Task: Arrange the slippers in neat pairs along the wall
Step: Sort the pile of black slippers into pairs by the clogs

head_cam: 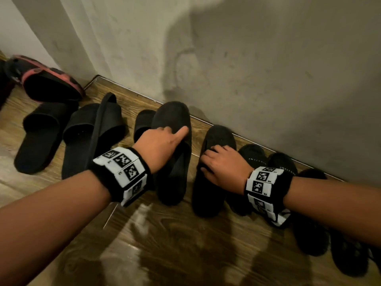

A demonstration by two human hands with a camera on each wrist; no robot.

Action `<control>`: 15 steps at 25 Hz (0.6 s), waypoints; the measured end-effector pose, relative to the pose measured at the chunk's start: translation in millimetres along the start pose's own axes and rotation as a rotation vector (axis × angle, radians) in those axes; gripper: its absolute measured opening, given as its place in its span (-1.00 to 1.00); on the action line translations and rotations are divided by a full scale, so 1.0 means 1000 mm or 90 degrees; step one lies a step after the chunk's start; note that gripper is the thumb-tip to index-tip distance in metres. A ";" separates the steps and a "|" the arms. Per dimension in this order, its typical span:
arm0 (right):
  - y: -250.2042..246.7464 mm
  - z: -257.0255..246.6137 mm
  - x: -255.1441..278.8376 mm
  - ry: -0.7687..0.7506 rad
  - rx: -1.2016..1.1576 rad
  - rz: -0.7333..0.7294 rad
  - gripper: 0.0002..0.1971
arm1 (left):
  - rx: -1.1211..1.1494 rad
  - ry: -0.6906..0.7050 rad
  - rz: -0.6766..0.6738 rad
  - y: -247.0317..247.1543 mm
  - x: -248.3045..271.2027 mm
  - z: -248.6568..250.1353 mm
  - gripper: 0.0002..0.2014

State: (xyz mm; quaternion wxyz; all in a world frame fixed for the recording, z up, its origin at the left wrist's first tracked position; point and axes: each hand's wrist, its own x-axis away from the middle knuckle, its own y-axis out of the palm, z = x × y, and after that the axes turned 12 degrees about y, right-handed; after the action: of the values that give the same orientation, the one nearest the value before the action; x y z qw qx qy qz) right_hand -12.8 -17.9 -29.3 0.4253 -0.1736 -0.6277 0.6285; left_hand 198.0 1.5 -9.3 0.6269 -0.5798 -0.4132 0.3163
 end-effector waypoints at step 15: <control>0.009 0.005 0.002 0.014 0.033 0.061 -0.59 | -0.135 0.084 -0.107 0.007 -0.019 0.006 -0.52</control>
State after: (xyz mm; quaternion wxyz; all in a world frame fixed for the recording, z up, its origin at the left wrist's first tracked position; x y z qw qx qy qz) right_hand -20.7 -18.7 -36.9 0.4061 -0.1996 -0.5972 0.6623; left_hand 184.2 -11.2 -19.6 0.6126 -0.6256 -0.4489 0.1786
